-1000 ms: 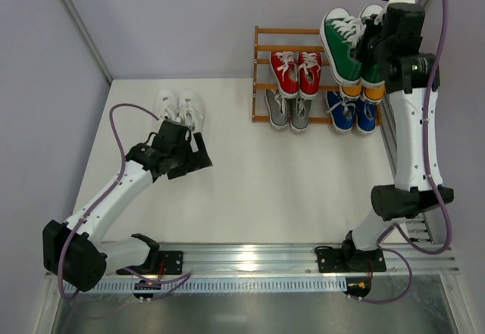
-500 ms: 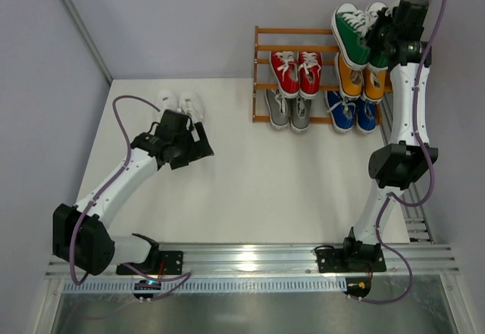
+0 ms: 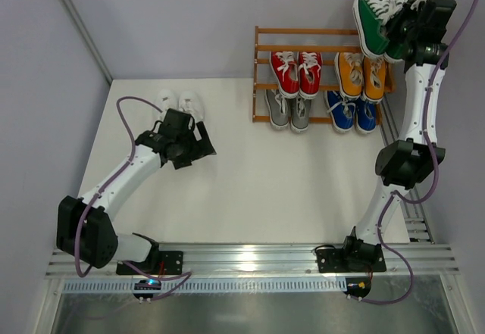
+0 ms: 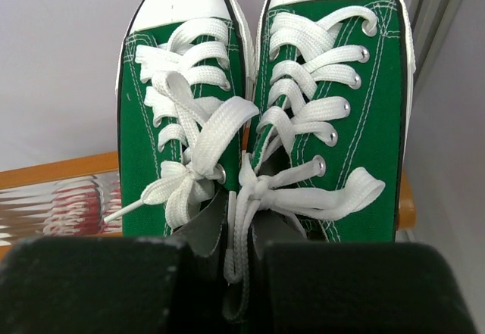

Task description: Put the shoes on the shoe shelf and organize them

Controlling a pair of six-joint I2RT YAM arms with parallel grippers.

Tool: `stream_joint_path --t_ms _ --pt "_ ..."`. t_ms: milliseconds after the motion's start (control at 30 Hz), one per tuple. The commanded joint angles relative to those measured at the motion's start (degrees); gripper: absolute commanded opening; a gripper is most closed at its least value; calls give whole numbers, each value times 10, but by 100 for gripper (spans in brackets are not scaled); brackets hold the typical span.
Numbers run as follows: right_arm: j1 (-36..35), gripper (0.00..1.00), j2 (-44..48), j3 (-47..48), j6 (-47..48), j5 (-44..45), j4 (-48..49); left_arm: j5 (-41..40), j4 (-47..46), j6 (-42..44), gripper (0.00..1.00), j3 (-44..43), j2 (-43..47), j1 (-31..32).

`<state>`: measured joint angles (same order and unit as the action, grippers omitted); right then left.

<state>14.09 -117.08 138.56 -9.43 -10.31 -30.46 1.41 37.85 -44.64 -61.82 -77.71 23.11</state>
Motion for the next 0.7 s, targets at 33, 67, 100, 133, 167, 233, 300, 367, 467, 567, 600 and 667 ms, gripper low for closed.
stream_joint_path --t_ms 33,67,100,133,167,233,300,367,467,567,600,667 --pt "-4 4 2 45 -35 -43 154 7 -23 -18 91 -20 4 -4" --pt "-5 4 -1 45 -37 -45 156 6 -24 -21 91 -18 5 -4" --pt "-3 4 -5 44 -40 -51 159 5 -24 -24 91 -14 7 -4" --pt "-4 4 -8 43 -45 -52 160 4 -24 -26 91 -13 9 -4" --pt "-3 4 -9 38 -47 -54 158 3 -25 -33 91 -10 13 -4" --pt "-3 4 -10 32 -49 -52 153 1 -26 -38 91 -4 19 -4" --pt "-3 4 -10 29 -48 -47 152 -3 -27 -43 91 3 27 -4" --pt "-3 5 -10 29 -53 -46 147 -4 -26 -47 91 6 35 -4" --pt "-4 32 -5 28 -57 -46 146 -5 -23 -47 91 8 42 -4" --pt "-3 62 8 34 -59 -46 146 -8 -21 -44 92 7 50 -4" --pt "-4 70 11 37 -59 -44 147 -9 -21 -43 93 7 53 -4" --pt "-3 86 25 48 -61 -41 152 -9 -20 -39 95 0 53 -4"
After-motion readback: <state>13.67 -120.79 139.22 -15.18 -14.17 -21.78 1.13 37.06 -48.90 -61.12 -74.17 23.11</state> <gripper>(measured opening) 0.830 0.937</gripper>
